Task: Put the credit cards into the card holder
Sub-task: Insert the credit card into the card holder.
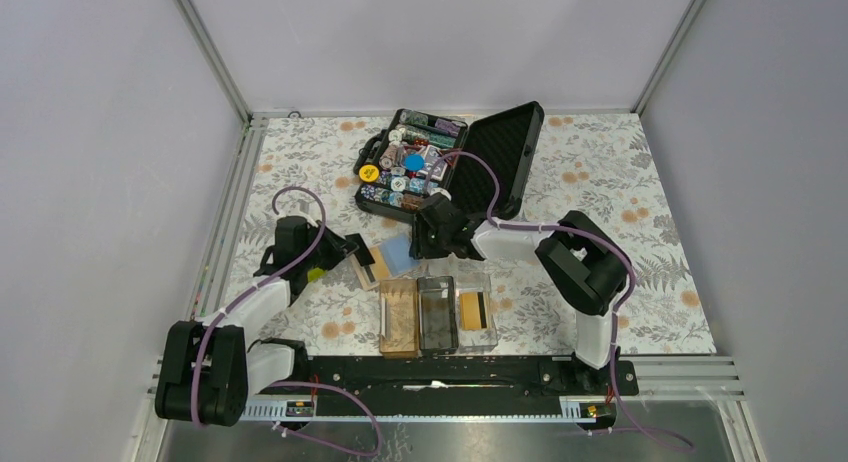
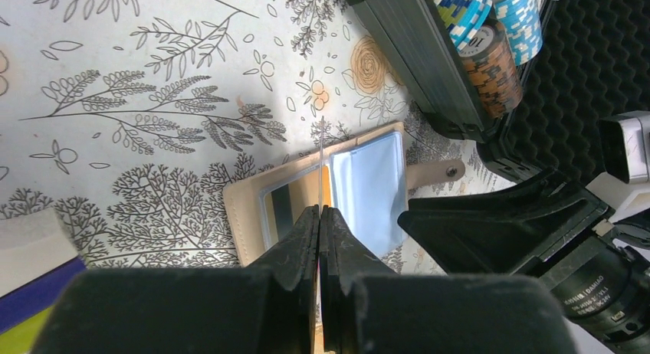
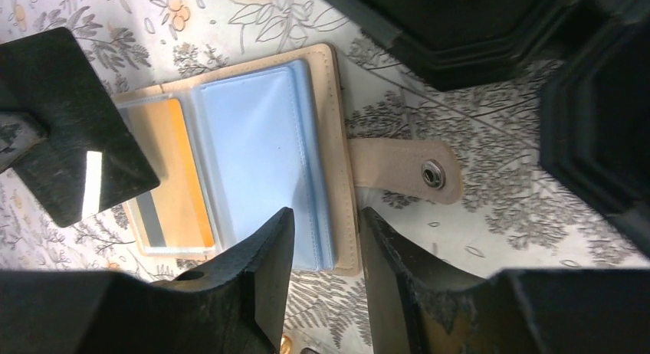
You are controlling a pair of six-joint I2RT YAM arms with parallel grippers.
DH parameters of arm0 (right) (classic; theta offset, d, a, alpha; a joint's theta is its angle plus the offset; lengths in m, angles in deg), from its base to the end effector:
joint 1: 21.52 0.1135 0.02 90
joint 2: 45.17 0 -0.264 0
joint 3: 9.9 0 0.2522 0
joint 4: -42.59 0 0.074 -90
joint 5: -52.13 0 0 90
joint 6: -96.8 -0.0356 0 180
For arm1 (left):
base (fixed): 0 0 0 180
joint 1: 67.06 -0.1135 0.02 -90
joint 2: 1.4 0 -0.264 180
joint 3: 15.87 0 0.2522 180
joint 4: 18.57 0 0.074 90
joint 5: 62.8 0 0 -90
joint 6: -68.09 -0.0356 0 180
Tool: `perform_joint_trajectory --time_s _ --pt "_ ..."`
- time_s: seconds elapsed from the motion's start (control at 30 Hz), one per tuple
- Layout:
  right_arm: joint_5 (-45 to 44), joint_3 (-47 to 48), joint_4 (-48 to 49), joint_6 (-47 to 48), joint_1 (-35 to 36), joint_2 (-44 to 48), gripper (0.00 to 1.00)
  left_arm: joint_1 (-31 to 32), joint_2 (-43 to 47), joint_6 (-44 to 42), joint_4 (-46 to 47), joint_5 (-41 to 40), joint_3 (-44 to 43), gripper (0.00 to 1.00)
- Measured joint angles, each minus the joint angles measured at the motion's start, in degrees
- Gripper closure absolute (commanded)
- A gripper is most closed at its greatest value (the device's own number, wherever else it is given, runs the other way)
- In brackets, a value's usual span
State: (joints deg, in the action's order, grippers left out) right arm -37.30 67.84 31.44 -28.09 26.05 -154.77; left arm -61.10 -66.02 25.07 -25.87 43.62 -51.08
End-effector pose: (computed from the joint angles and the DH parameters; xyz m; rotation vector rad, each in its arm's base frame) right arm 0.2716 0.2976 0.1543 -0.2745 2.4227 0.7077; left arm 0.2110 -0.0322 0.1635 -0.6505 2.2145 -0.8122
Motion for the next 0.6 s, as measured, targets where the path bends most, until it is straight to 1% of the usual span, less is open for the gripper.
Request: perform_joint_trajectory --time_s 0.17,0.4,0.6 --pt "0.87 1.51 -0.07 -1.6 1.9 -1.31 0.61 -0.87 0.0 0.5 1.31 0.22 1.49 1.0" --pt "1.03 2.6 0.35 -3.61 3.45 -2.51 0.61 -1.64 0.02 1.36 3.67 1.55 3.52 1.0" --pt "1.01 2.82 0.42 -4.24 3.54 -2.69 0.61 -3.06 -1.05 2.23 7.91 4.94 5.46 1.0"
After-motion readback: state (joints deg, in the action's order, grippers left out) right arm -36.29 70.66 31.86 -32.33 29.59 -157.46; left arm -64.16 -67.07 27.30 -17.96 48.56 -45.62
